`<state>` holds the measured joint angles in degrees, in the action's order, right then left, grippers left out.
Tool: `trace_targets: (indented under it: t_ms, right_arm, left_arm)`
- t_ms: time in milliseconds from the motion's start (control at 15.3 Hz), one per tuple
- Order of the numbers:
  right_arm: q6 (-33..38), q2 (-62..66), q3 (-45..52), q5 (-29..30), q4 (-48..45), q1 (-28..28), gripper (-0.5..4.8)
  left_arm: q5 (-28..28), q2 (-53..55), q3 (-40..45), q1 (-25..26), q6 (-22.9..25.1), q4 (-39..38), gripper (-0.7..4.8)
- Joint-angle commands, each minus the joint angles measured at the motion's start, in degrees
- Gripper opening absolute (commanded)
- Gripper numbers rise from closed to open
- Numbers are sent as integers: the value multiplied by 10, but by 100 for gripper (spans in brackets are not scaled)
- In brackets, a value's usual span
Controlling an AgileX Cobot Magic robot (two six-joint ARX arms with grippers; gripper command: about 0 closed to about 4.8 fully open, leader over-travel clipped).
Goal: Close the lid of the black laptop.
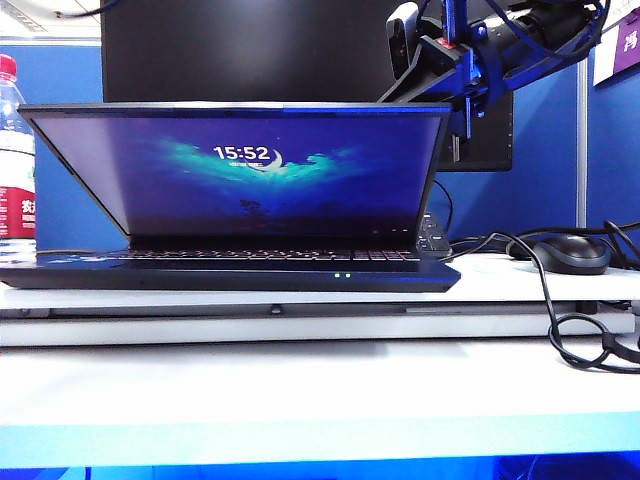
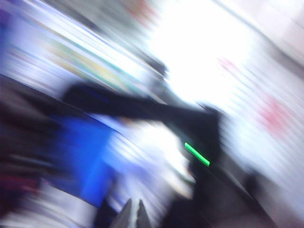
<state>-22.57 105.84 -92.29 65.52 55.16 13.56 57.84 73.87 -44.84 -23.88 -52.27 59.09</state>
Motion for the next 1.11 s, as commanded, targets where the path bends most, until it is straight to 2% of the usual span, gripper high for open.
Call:
trace_targets:
  t_ms: [65, 196, 327, 392, 588, 850, 1111]
  right_arm:
    - [-2, -3, 0, -3, 7, 2, -2]
    - [-2, -3, 0, -3, 7, 2, -2]
    - [-2, -3, 0, -3, 7, 2, -2]
    - [-2, -3, 0, -10, 6, 2, -1]
    - [-2, -3, 0, -14, 5, 2, -1]
    - [-2, -3, 5, -27, 8, 8, -1]
    - [-6, -3, 55, -26, 7, 8, -2]
  left_arm:
    - [-176, -14, -1, 40, 95, -155, -5]
    - [-320, -22, -2, 49, 209, -327, -5]
    - [-407, -22, -2, 49, 286, -449, -5]
    - [-425, -22, -2, 49, 306, -482, -5]
    - [-429, -22, -2, 49, 350, -525, -5]
    - [-462, -22, -2, 49, 365, -563, -5]
    - [-465, -21, 4, 49, 374, -589, -5]
